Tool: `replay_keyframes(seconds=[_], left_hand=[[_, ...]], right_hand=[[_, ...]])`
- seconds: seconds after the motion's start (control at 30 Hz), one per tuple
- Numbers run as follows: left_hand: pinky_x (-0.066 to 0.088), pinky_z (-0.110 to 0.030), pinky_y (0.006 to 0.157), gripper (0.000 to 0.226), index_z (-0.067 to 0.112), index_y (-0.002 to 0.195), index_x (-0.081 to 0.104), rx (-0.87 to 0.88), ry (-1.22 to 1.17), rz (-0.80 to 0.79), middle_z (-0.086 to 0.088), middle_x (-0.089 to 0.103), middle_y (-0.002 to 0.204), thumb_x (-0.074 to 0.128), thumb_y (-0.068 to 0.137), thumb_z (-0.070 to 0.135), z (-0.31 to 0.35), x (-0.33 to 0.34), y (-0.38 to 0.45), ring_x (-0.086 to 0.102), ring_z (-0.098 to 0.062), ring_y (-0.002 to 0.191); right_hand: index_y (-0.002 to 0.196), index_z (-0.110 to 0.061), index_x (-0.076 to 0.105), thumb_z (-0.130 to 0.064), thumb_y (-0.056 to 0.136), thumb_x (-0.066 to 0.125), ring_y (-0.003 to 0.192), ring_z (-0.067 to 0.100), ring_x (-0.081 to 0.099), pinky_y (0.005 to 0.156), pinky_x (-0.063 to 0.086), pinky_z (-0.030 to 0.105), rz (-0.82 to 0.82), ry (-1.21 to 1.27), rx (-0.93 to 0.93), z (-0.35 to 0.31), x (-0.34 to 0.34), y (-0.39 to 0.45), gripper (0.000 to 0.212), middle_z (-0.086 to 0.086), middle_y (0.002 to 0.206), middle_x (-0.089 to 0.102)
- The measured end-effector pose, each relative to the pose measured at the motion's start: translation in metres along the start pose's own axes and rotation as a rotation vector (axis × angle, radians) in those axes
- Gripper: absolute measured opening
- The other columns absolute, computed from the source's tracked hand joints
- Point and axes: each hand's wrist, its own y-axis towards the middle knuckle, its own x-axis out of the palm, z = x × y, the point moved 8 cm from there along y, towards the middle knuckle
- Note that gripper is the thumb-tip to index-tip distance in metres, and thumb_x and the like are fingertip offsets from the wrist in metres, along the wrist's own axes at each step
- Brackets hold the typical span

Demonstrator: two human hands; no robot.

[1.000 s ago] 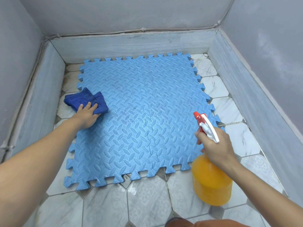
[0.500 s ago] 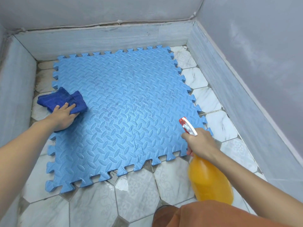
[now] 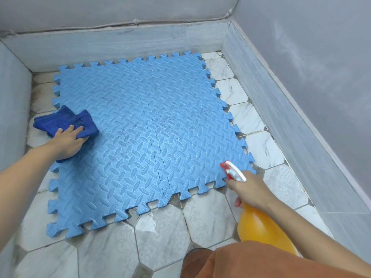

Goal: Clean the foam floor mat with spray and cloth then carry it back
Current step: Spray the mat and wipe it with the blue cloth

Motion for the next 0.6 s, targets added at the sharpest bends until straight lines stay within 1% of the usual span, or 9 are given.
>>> replay_keyframes(seconds=[0.07, 0.13, 0.2, 0.23, 0.33, 0.4, 0.5, 0.57, 0.6], left_hand=[[-0.001, -0.034, 0.118, 0.053, 0.015, 0.153, 0.015, -0.010, -0.010, -0.010, -0.014, 0.006, 0.161, 0.027, 0.104, 0.032, -0.006, 0.002, 0.001, 0.000, -0.032, 0.149], [-0.001, -0.035, 0.119, 0.054, 0.016, 0.153, 0.016, -0.007, -0.027, -0.008, -0.013, 0.007, 0.161, 0.028, 0.103, 0.033, -0.011, 0.003, 0.005, 0.001, -0.033, 0.149], [0.000, -0.036, 0.119, 0.054, 0.017, 0.153, 0.017, -0.021, -0.039, -0.013, -0.012, 0.008, 0.161, 0.028, 0.103, 0.035, -0.015, 0.005, 0.009, 0.002, -0.034, 0.148], [0.000, -0.037, 0.119, 0.054, 0.017, 0.152, 0.018, -0.028, -0.044, -0.013, -0.013, 0.009, 0.161, 0.029, 0.103, 0.035, -0.015, 0.006, 0.010, 0.004, -0.034, 0.148], [0.002, -0.036, 0.119, 0.053, 0.013, 0.152, 0.020, -0.034, -0.053, 0.023, -0.015, 0.012, 0.160, 0.030, 0.103, 0.032, -0.012, 0.004, 0.010, 0.008, -0.036, 0.147], [0.002, -0.036, 0.119, 0.053, 0.012, 0.151, 0.022, -0.029, -0.052, 0.039, -0.016, 0.013, 0.160, 0.032, 0.103, 0.031, -0.011, 0.004, 0.011, 0.009, -0.036, 0.147], [0.002, -0.035, 0.119, 0.053, 0.009, 0.151, 0.023, -0.027, -0.070, 0.034, -0.018, 0.013, 0.159, 0.032, 0.103, 0.030, -0.009, 0.005, 0.011, 0.010, -0.034, 0.147], [0.002, -0.034, 0.118, 0.053, 0.008, 0.151, 0.022, -0.014, -0.061, 0.066, -0.019, 0.013, 0.159, 0.032, 0.103, 0.029, -0.007, 0.004, 0.012, 0.009, -0.033, 0.148], [0.001, -0.033, 0.117, 0.053, 0.007, 0.151, 0.021, -0.005, -0.056, 0.064, -0.020, 0.013, 0.159, 0.032, 0.103, 0.028, -0.005, 0.005, 0.011, 0.008, -0.033, 0.148]], right_hand=[[0.080, -0.005, 0.059, -0.016, 0.084, 0.056, 0.049, 0.026, 0.069, 0.055, 0.054, 0.035, 0.146, 0.088, 0.027, 0.002, -0.026, 0.005, 0.012, 0.011, 0.068, 0.066], [0.084, -0.005, 0.061, -0.016, 0.085, 0.054, 0.046, 0.021, 0.068, 0.050, 0.052, 0.029, 0.264, 0.109, 0.017, 0.000, -0.052, 0.009, 0.013, 0.014, 0.069, 0.069], [0.084, -0.007, 0.060, -0.018, 0.086, 0.052, 0.043, 0.013, 0.065, 0.049, 0.045, 0.027, 0.361, 0.034, -0.042, -0.005, -0.075, 0.014, 0.014, 0.013, 0.068, 0.069], [0.084, -0.009, 0.060, -0.020, 0.087, 0.051, 0.042, 0.011, 0.064, 0.049, 0.044, 0.027, 0.405, 0.006, -0.075, -0.007, -0.086, 0.017, 0.014, 0.011, 0.069, 0.069], [0.083, -0.013, 0.059, -0.019, 0.086, 0.051, 0.042, 0.010, 0.064, 0.050, 0.050, 0.026, 0.556, 0.035, -0.151, -0.006, -0.118, 0.020, 0.011, 0.011, 0.070, 0.068], [0.083, -0.014, 0.058, -0.020, 0.086, 0.051, 0.045, 0.011, 0.065, 0.051, 0.054, 0.032, 0.711, 0.146, -0.213, 0.002, -0.142, 0.013, 0.010, 0.008, 0.069, 0.067], [0.090, -0.021, 0.061, -0.022, 0.087, 0.055, 0.055, 0.021, 0.070, 0.054, 0.056, 0.038, 0.929, 0.460, -0.308, 0.029, -0.164, -0.005, 0.007, -0.008, 0.070, 0.066], [0.093, -0.029, 0.061, -0.030, 0.087, 0.060, 0.069, 0.030, 0.073, 0.064, 0.056, 0.043, 1.036, 0.603, -0.298, 0.054, -0.167, -0.013, 0.005, -0.009, 0.078, 0.067], [0.093, -0.032, 0.061, -0.036, 0.087, 0.063, 0.076, 0.030, 0.073, 0.070, 0.056, 0.043, 1.062, 0.626, -0.278, 0.064, -0.166, -0.015, 0.008, -0.009, 0.082, 0.068]])
